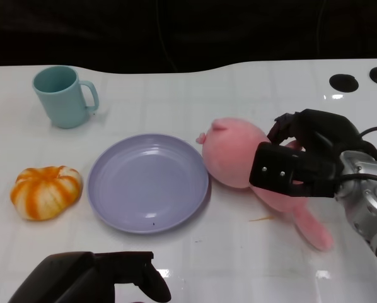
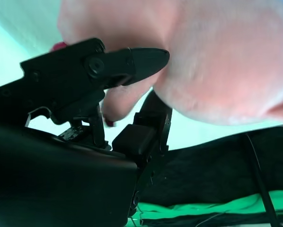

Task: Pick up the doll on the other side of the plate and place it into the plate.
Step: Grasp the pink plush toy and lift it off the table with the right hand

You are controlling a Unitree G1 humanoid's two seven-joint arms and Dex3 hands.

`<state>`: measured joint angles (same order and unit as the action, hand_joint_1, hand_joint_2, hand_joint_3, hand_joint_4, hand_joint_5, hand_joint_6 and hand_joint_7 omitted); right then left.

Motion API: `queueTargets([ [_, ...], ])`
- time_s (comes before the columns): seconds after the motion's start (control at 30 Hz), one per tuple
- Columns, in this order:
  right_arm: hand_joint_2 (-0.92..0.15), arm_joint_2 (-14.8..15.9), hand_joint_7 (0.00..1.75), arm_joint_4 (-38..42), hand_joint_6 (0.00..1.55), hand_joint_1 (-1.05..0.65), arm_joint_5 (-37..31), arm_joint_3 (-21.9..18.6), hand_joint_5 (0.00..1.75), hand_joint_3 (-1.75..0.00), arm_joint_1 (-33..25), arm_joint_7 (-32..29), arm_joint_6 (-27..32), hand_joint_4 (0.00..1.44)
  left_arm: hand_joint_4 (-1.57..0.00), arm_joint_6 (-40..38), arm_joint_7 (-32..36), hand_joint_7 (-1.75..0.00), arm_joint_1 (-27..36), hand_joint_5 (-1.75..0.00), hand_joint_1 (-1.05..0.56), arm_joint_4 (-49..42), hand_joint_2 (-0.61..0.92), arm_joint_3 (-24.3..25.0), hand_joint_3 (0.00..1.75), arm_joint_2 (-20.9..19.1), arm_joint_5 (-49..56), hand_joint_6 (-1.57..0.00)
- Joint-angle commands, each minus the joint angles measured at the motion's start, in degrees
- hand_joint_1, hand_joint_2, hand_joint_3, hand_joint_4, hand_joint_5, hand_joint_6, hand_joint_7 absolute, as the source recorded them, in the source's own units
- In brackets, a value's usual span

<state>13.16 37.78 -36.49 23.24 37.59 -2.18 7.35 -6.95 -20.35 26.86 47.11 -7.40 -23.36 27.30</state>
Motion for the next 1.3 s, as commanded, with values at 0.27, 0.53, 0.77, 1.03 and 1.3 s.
queueTargets([
  [0.27, -0.52, 1.9, 1.72, -3.8, 0.68, -0.23, 2.5, -3.7, 1.75, -1.02, -4.3, -3.4, -2.8, 0.90, -0.64, 2.6, -0.9, -0.90, 0.2, -1.64, -0.22, 2.1, 0.92, -0.2, 0.38, -0.9, -0.5, -0.72],
  [0.53, -0.47, 1.9, 1.75, -7.4, 0.71, -0.20, 3.7, -5.5, 1.75, -1.11, -6.0, -3.9, -3.9, 0.94, -0.63, 2.5, -1.0, -0.88, 0.1, -1.64, -0.21, 1.9, 0.92, -0.1, 0.38, -1.1, -0.9, -0.73],
  [0.77, -0.40, 1.9, 1.75, -10.5, 0.74, -0.18, 4.2, -6.7, 1.75, -1.24, -7.3, -4.9, -4.8, 0.96, -0.62, 1.6, -1.7, -0.87, 0.0, -1.64, -0.21, 2.3, 0.92, 0.0, 0.39, -1.2, -0.8, -0.73],
  [1.03, -0.36, 1.6, 1.75, -13.3, 0.77, -0.14, 4.7, -8.0, 1.75, -1.30, -8.1, -4.6, -5.6, 0.96, -0.62, 1.7, -1.5, -0.88, 0.2, -1.63, -0.21, 2.4, 0.92, 0.0, 0.40, -1.2, -1.0, -0.73],
  [1.3, -0.30, 1.0, 1.75, -15.1, 0.79, -0.12, 7.1, -8.8, 1.75, -1.43, -7.8, -4.1, -7.5, 0.98, -0.62, 2.0, -1.4, -0.88, 0.1, -1.62, -0.21, 2.1, 0.92, -0.1, 0.40, -1.2, -0.9, -0.72],
])
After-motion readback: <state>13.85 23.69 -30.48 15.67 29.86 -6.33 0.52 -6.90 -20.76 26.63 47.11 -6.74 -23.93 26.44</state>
